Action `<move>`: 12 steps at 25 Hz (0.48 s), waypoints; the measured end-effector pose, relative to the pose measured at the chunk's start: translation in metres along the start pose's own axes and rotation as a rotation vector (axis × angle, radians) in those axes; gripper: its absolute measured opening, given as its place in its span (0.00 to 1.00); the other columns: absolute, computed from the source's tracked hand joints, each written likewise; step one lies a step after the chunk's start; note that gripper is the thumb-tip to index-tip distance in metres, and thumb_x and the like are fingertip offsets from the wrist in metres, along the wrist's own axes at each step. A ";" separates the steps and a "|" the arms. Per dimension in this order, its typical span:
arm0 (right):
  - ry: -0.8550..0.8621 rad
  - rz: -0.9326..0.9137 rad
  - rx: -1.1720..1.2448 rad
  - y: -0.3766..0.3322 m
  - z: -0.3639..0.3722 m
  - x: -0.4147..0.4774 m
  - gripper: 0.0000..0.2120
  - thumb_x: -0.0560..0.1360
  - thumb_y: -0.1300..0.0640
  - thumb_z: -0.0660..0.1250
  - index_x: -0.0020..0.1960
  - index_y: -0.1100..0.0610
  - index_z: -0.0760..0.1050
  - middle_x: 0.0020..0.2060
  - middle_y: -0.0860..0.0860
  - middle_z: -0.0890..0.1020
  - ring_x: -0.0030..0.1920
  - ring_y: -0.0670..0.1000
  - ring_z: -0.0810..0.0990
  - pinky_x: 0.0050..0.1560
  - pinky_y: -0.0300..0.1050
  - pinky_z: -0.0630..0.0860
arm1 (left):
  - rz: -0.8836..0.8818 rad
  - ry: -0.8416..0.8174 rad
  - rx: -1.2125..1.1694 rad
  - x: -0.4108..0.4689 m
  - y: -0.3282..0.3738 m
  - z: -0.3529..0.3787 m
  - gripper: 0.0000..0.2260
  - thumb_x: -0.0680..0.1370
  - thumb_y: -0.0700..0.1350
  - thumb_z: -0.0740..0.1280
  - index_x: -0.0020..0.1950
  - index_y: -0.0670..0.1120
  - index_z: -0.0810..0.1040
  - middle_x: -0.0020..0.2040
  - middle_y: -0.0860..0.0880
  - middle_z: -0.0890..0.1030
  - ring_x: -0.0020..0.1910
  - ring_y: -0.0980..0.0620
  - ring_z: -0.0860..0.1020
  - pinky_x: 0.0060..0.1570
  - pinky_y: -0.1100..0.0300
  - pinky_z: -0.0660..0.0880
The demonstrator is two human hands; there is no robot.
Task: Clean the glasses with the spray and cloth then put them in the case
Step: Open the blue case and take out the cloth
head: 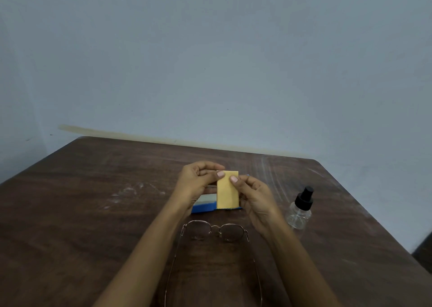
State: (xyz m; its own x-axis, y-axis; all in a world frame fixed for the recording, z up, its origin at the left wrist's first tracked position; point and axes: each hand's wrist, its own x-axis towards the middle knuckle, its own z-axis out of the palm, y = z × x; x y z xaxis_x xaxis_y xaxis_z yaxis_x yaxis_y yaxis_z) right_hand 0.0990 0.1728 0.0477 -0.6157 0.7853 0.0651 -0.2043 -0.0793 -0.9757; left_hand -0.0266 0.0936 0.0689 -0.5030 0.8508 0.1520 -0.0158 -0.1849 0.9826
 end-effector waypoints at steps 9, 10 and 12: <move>0.080 -0.132 0.029 -0.011 -0.003 -0.010 0.05 0.73 0.65 0.65 0.43 0.57 0.77 0.35 0.50 0.82 0.32 0.42 0.81 0.32 0.34 0.78 | 0.115 0.056 0.024 -0.011 0.005 -0.005 0.05 0.72 0.34 0.67 0.45 0.42 0.80 0.37 0.45 0.82 0.31 0.59 0.81 0.33 0.69 0.78; 0.100 -0.136 0.049 -0.012 -0.005 -0.014 0.06 0.73 0.65 0.65 0.42 0.56 0.77 0.34 0.49 0.82 0.32 0.41 0.80 0.32 0.33 0.77 | 0.137 0.071 0.033 -0.016 0.003 -0.009 0.04 0.72 0.34 0.67 0.45 0.41 0.80 0.37 0.45 0.82 0.31 0.59 0.81 0.33 0.69 0.77; 0.128 -0.133 0.064 -0.012 -0.008 -0.026 0.06 0.73 0.66 0.65 0.43 0.57 0.77 0.34 0.49 0.81 0.31 0.40 0.79 0.31 0.32 0.76 | 0.165 0.095 0.086 -0.028 -0.003 -0.018 0.04 0.72 0.34 0.67 0.45 0.40 0.80 0.36 0.45 0.82 0.32 0.57 0.81 0.35 0.68 0.77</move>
State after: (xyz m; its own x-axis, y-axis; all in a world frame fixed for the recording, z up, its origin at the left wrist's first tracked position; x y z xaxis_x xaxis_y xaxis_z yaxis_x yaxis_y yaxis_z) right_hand 0.1235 0.1585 0.0564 -0.4792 0.8628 0.1610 -0.3278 -0.0057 -0.9447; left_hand -0.0282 0.0610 0.0597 -0.5718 0.7616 0.3048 0.1452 -0.2718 0.9514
